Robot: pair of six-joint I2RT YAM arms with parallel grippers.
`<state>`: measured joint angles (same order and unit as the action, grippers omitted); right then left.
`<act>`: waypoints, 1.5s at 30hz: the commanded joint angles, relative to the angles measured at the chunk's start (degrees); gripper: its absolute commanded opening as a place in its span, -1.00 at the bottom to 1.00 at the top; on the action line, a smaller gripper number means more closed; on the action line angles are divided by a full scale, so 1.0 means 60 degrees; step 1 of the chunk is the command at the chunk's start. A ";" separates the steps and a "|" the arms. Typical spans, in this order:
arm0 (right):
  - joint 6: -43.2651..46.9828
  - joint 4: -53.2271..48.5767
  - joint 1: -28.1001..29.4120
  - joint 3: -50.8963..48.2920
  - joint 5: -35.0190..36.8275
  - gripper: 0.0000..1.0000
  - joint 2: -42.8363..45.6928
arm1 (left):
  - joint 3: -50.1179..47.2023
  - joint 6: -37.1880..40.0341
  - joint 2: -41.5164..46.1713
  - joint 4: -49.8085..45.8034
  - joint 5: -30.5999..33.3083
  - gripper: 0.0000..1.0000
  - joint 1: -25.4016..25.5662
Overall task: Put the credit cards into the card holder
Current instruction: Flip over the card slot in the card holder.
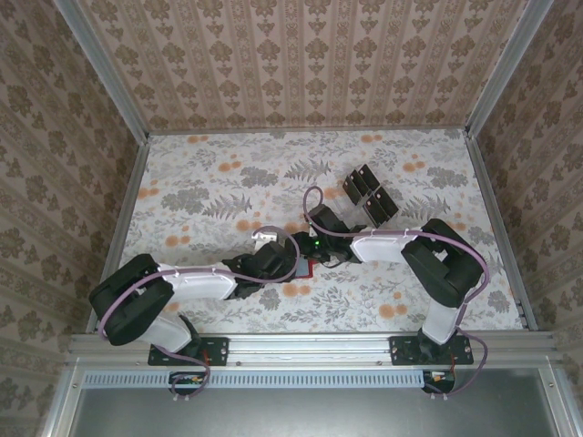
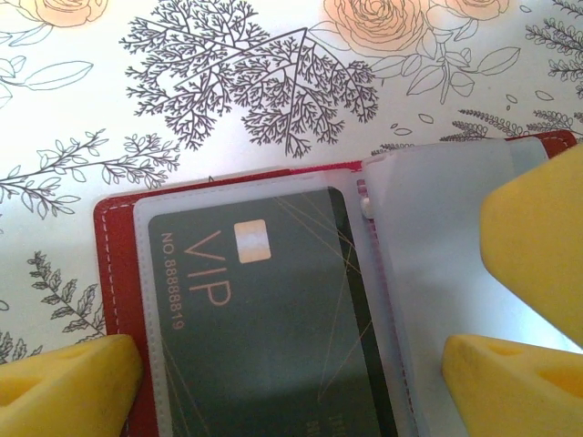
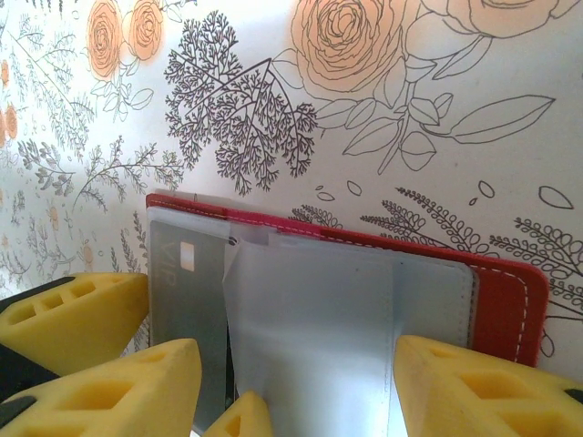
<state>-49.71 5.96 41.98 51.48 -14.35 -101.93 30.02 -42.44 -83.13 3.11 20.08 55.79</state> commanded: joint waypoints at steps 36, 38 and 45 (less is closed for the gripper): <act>-0.0212 0.0511 0.0328 -0.0129 -0.1073 0.21 0.0369 | -0.0493 -0.0308 0.2722 -0.1896 0.0631 1.00 -0.0376; -0.0193 0.0315 0.0453 0.0044 -0.1026 0.20 0.0371 | -0.0556 -0.0414 0.3316 -0.2242 0.0735 1.00 -0.0558; -0.0152 -0.0359 0.0928 0.1017 -0.0821 0.21 -0.0103 | -0.0784 -0.0670 0.5024 -0.3439 0.0723 0.99 -0.1493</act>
<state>-51.18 7.92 46.09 54.78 -18.70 -101.23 25.89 -44.25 -55.48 -13.50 22.39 48.66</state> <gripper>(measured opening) 0.603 0.997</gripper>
